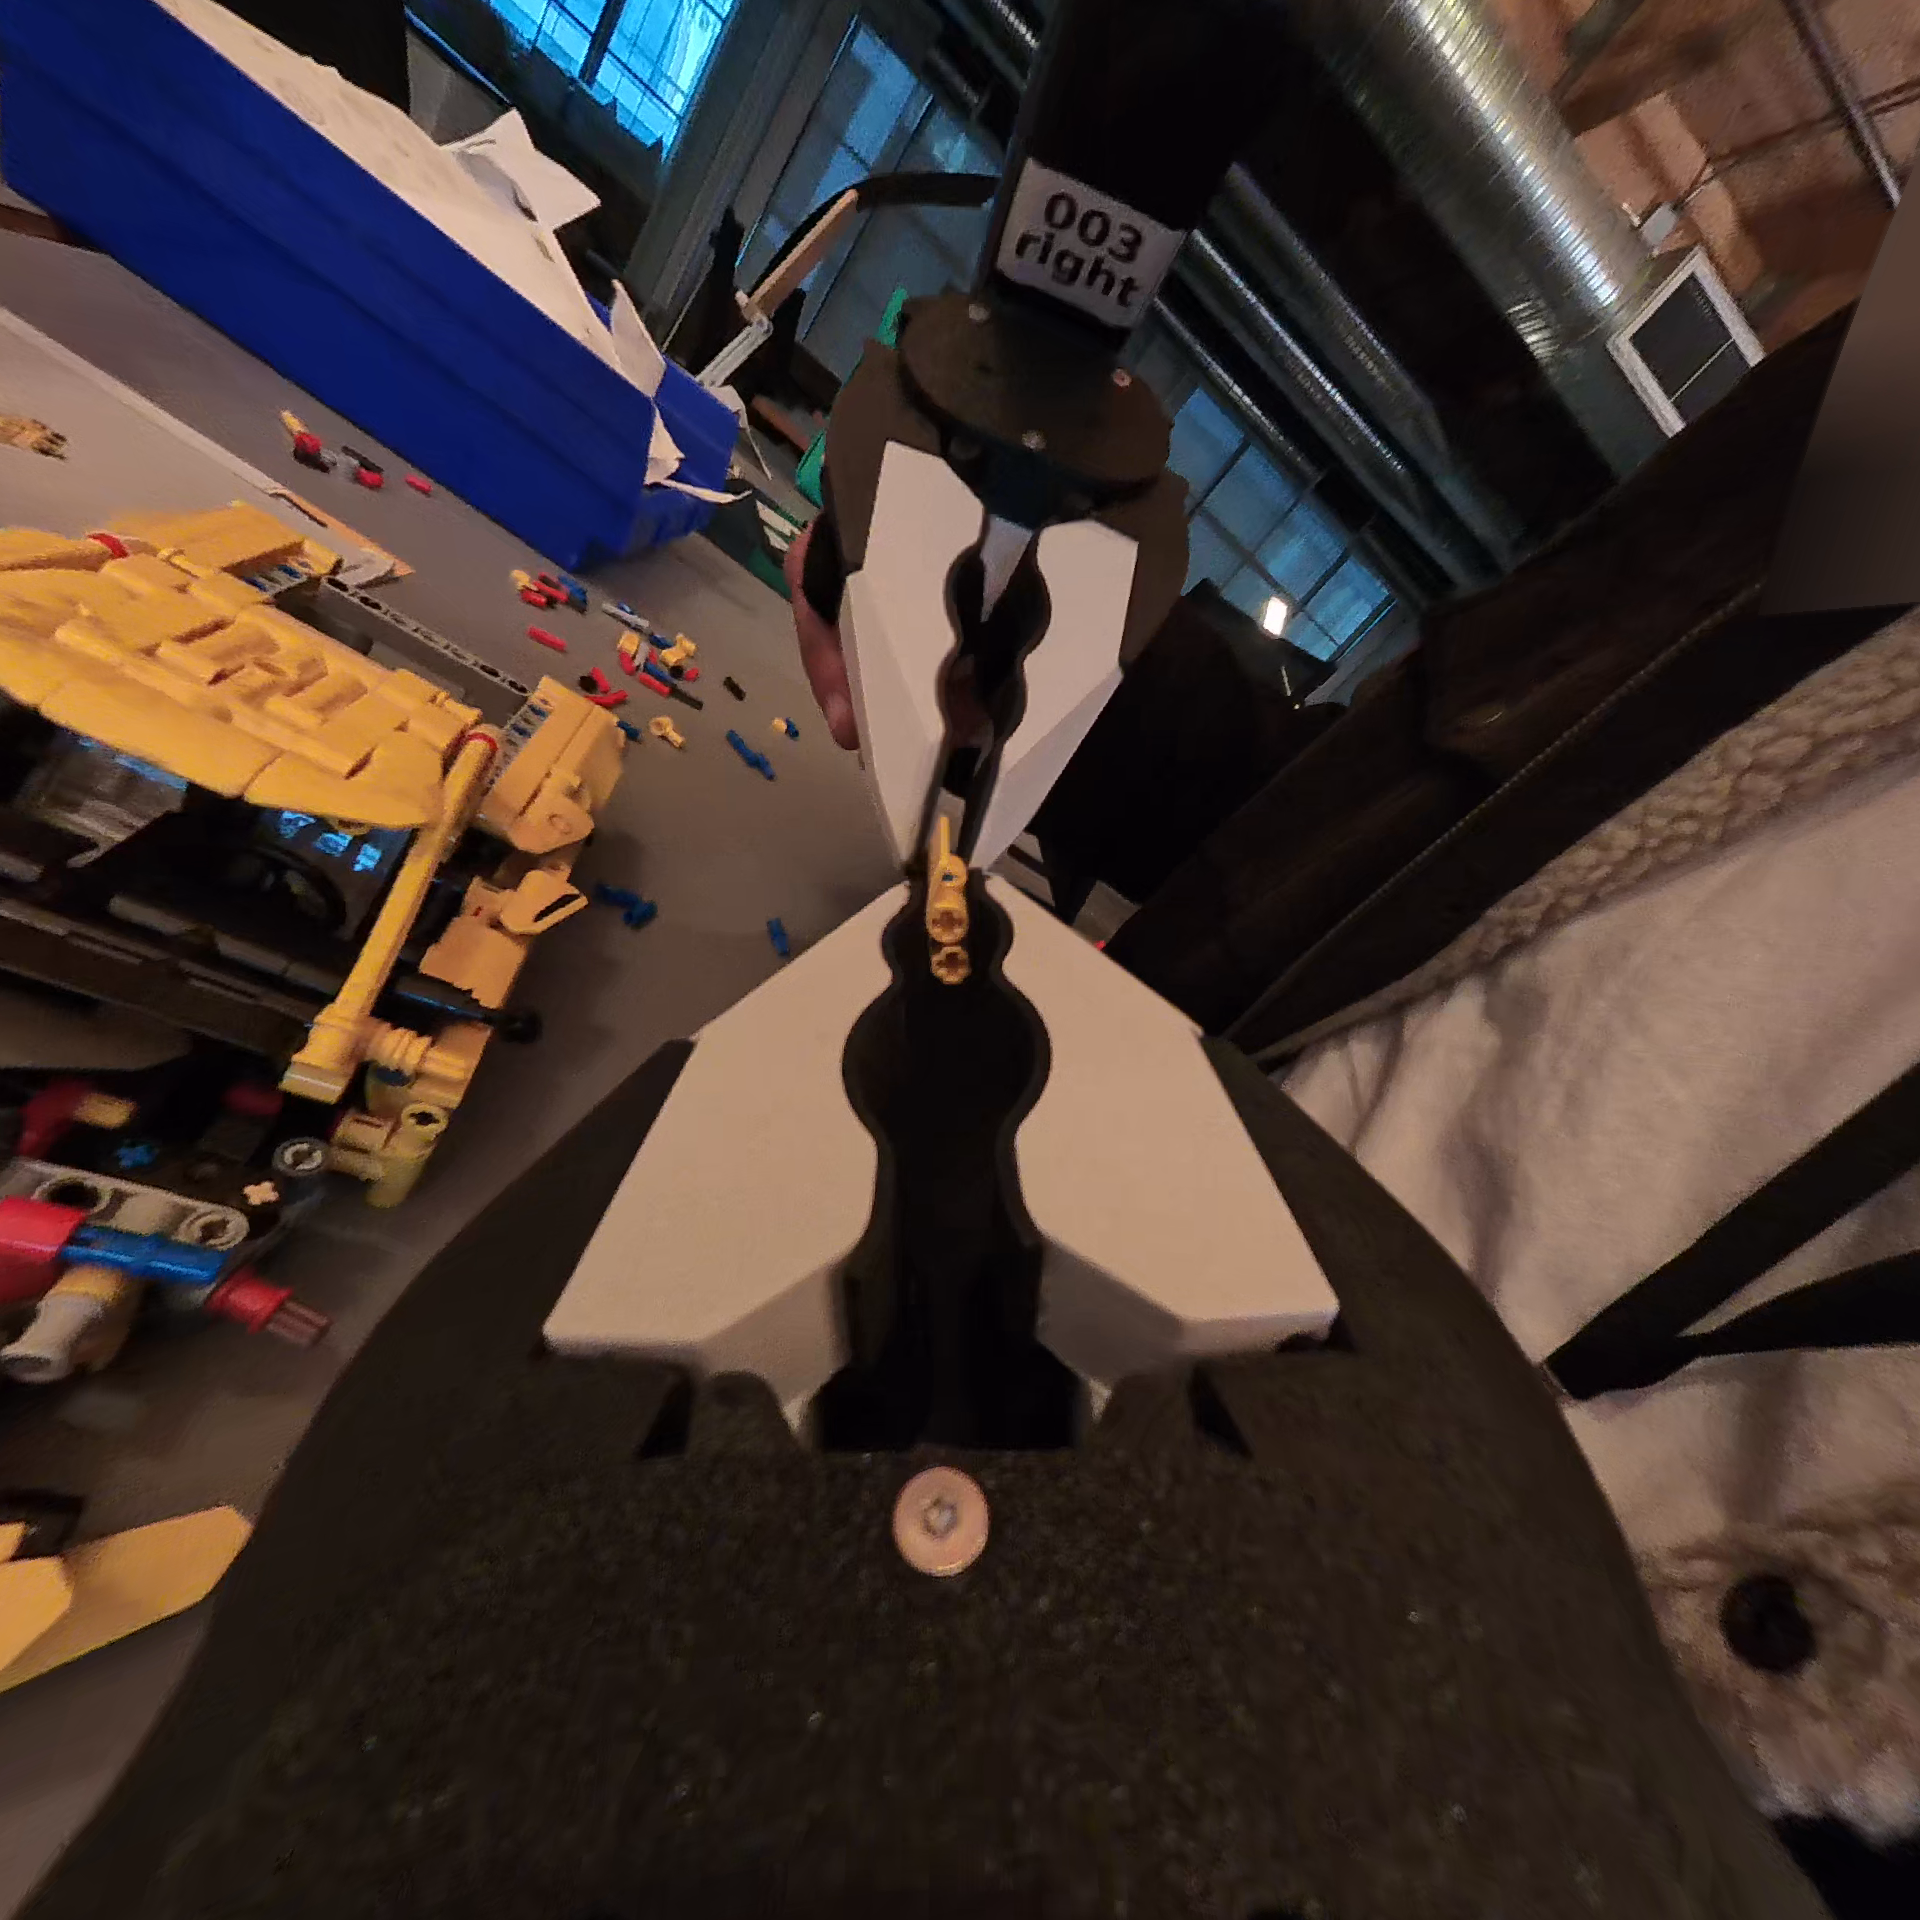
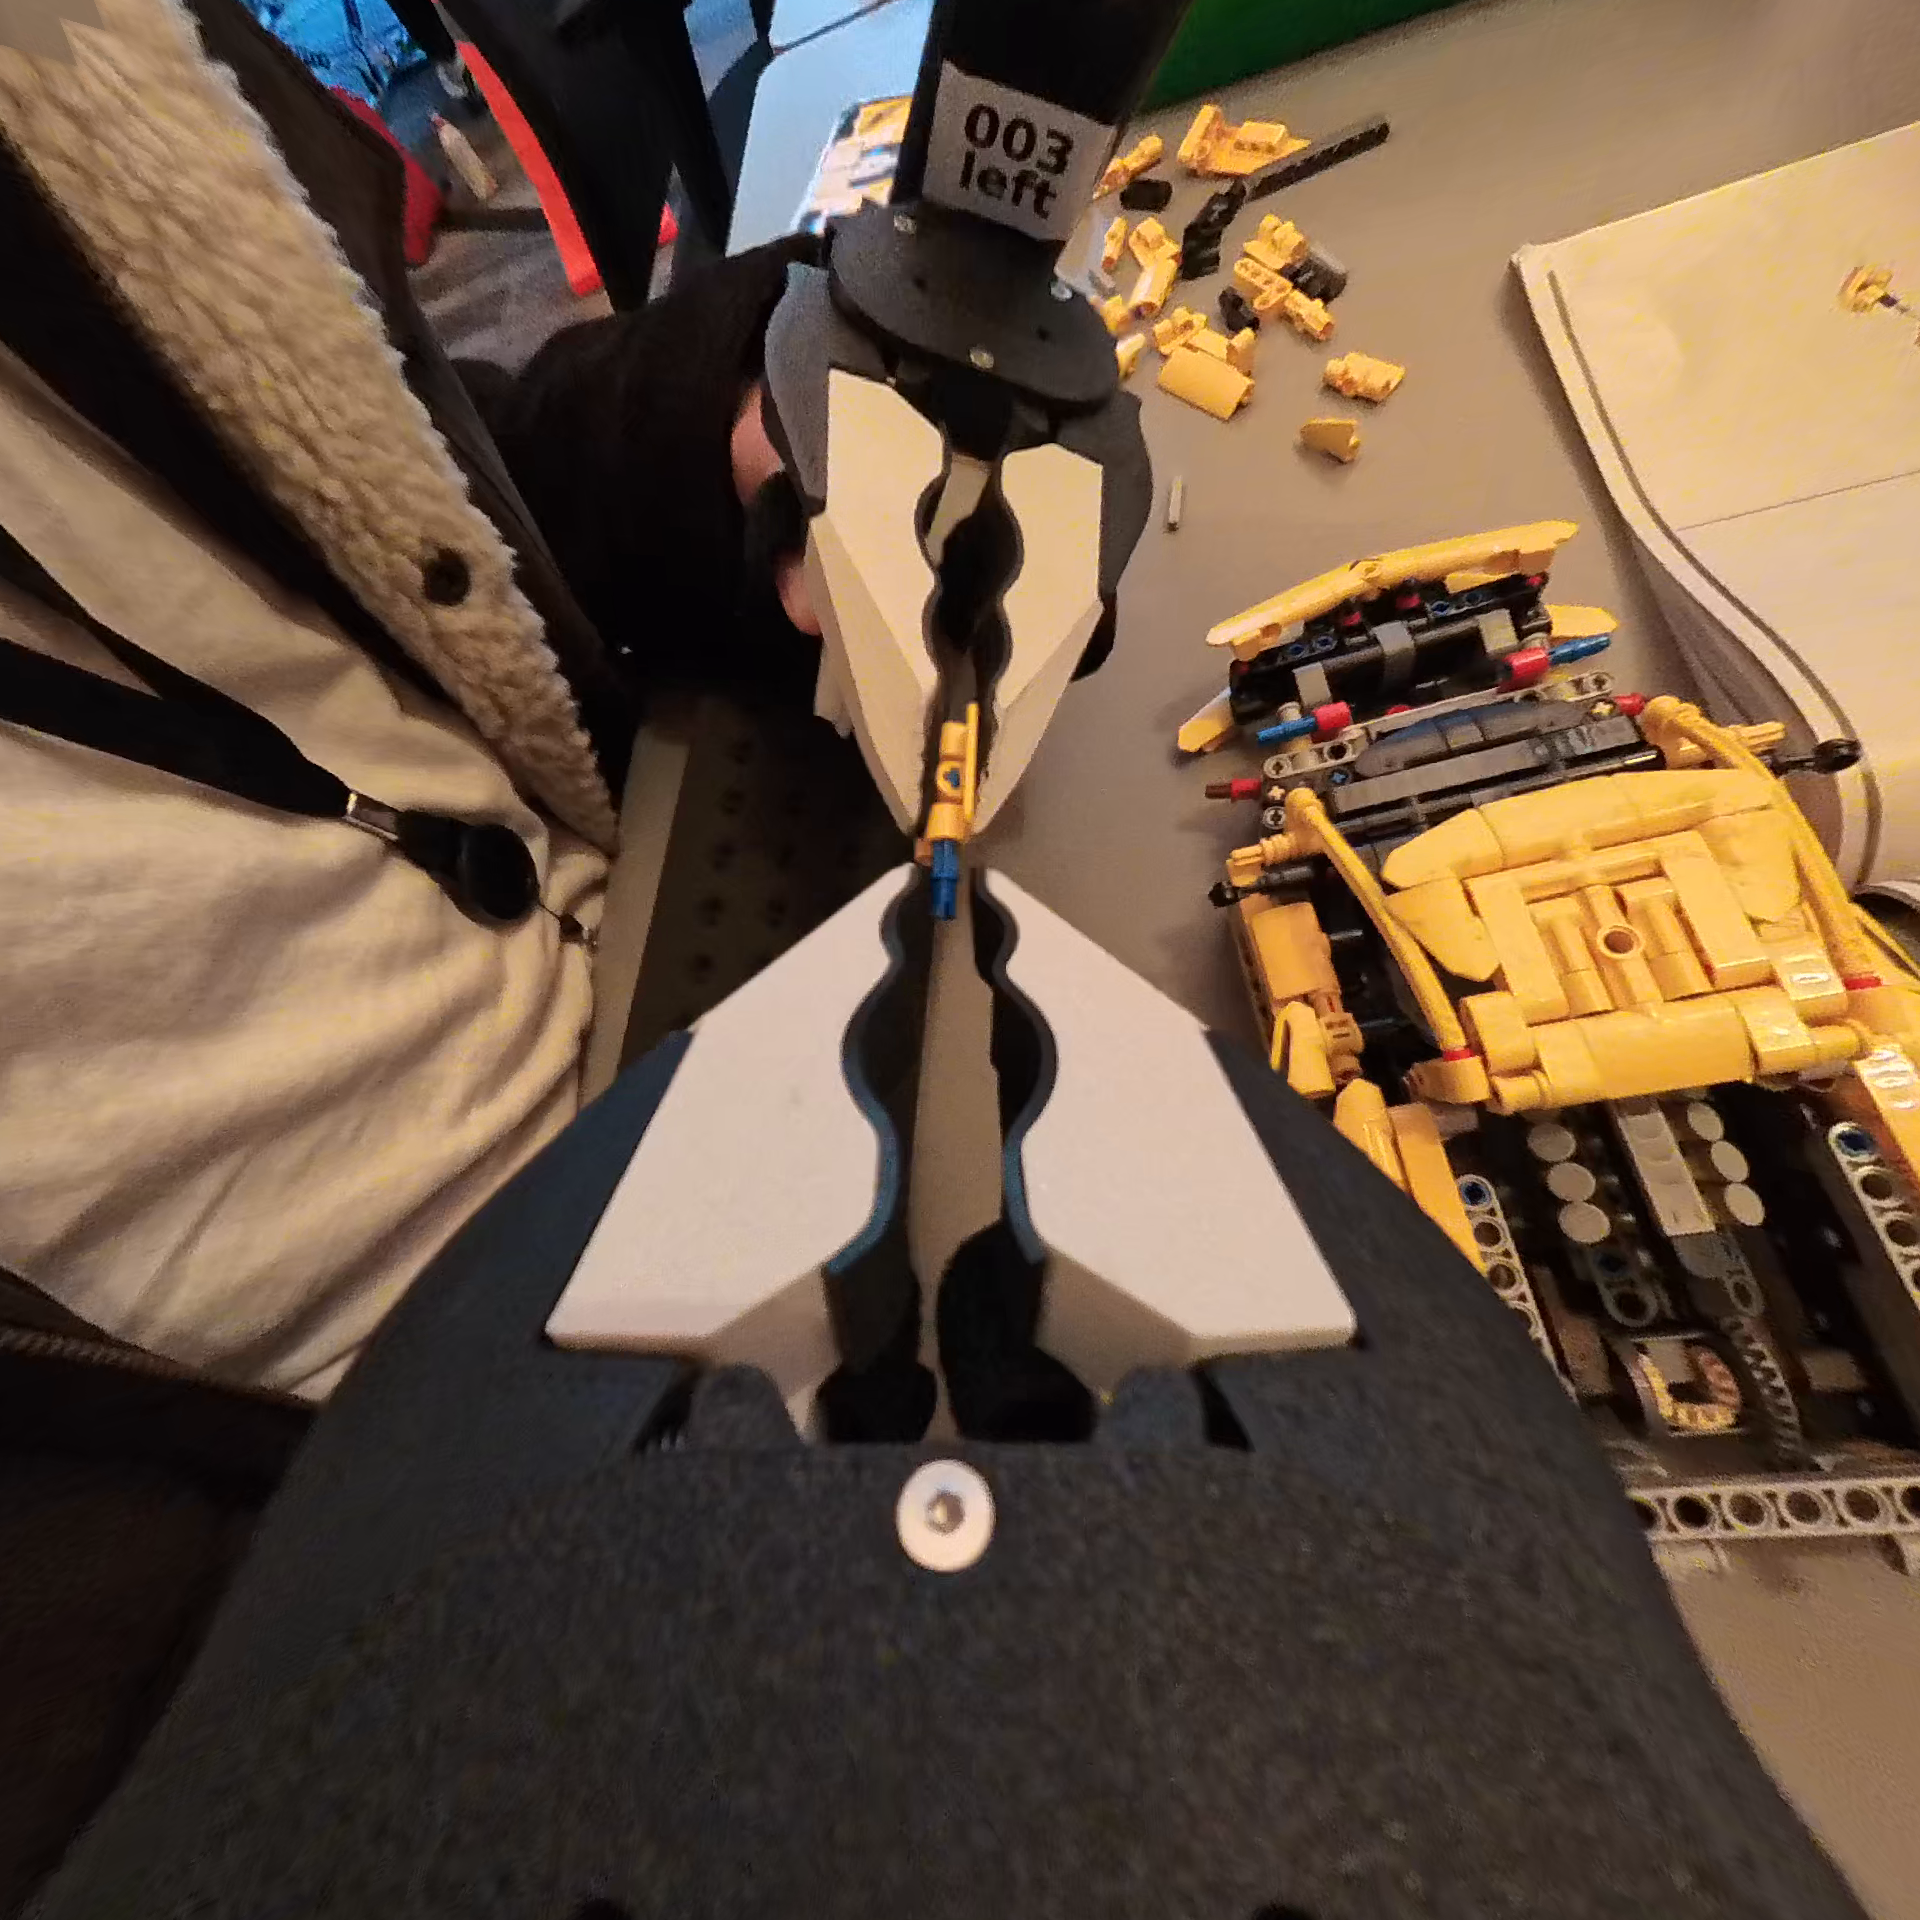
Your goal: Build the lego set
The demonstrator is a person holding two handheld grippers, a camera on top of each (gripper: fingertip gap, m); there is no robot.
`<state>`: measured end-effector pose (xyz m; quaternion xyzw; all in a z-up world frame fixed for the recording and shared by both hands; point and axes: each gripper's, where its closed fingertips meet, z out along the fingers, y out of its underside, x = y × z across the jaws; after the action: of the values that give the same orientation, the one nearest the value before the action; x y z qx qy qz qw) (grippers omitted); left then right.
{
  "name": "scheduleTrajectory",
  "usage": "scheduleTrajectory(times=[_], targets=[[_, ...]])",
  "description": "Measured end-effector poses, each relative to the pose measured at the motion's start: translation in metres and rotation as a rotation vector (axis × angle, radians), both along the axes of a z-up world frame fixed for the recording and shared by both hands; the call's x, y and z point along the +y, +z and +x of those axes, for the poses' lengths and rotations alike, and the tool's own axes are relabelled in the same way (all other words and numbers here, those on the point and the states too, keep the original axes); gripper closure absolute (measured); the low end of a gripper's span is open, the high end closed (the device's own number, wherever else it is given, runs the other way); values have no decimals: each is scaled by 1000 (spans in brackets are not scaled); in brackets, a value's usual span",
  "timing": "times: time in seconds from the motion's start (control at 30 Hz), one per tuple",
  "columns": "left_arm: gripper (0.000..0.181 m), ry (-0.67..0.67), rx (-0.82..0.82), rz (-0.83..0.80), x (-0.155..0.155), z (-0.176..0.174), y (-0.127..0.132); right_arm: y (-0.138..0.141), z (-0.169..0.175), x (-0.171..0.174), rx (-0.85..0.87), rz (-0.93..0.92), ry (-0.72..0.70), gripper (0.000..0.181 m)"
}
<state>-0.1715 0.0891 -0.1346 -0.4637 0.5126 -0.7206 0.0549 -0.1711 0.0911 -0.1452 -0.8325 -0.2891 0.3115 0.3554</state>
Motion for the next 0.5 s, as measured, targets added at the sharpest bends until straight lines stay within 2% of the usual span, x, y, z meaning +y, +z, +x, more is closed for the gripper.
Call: scheduleTrajectory(times=[0.23, 0.33, 0.5], targets=[[174, 16, -53, -95, 9, -3, 14, 5, -2, 3, 102, 2, -32, 167], [174, 33, -73, -144, 15, -3, 20, 13, -6, 5, 199, 23, -63, 166], [174, 22, -70, -121, 11, -3, 18, 20, -6, 8, 284, 49, -114, 168]])
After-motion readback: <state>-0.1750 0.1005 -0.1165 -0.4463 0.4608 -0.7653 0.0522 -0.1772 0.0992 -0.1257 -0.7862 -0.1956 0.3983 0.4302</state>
